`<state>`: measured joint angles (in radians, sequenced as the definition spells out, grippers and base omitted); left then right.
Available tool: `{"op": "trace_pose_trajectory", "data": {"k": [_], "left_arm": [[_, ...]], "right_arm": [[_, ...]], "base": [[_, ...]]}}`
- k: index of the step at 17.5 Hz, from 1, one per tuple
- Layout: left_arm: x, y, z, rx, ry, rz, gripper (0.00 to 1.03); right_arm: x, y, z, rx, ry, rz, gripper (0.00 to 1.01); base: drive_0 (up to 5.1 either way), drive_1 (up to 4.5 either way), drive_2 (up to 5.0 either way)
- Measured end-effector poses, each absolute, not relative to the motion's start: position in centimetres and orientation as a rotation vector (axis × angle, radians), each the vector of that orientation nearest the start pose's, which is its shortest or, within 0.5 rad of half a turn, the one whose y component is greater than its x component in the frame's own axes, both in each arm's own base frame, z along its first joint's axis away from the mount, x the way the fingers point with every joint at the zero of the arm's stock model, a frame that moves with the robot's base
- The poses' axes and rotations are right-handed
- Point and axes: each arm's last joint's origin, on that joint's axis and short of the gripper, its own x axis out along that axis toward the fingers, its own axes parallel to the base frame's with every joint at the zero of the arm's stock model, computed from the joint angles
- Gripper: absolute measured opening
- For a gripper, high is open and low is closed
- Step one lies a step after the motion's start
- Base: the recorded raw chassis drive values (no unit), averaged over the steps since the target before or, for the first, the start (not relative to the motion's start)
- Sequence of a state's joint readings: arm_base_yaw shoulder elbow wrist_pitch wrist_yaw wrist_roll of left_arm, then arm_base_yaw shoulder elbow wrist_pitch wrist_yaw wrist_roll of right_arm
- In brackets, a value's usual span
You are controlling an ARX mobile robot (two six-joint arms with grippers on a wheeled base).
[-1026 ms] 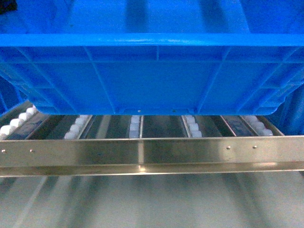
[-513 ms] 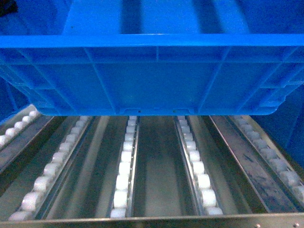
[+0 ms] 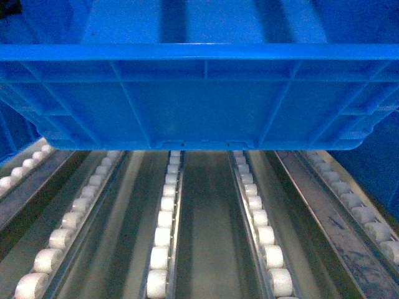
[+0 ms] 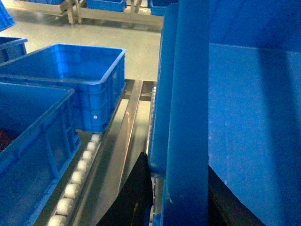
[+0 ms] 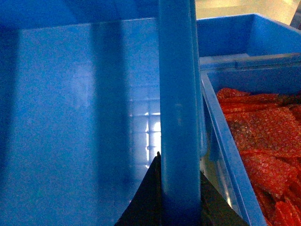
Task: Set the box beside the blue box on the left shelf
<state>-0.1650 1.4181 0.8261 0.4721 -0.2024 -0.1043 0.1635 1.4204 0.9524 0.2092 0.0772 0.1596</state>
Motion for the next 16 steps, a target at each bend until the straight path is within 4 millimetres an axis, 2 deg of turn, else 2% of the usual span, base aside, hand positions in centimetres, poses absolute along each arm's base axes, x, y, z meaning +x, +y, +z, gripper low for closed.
{"op": "trace_pose_trajectory", "data": {"k": [16], "left_arm": [[30.88, -4.55, 26.6, -0.082, 0.116, 0.043, 0.17]], "right_arm": [[31.57, 4.98, 28.28, 0.127, 0.263, 0.065, 0.09]], "base": [[0.0, 0.0, 0.0]]}}
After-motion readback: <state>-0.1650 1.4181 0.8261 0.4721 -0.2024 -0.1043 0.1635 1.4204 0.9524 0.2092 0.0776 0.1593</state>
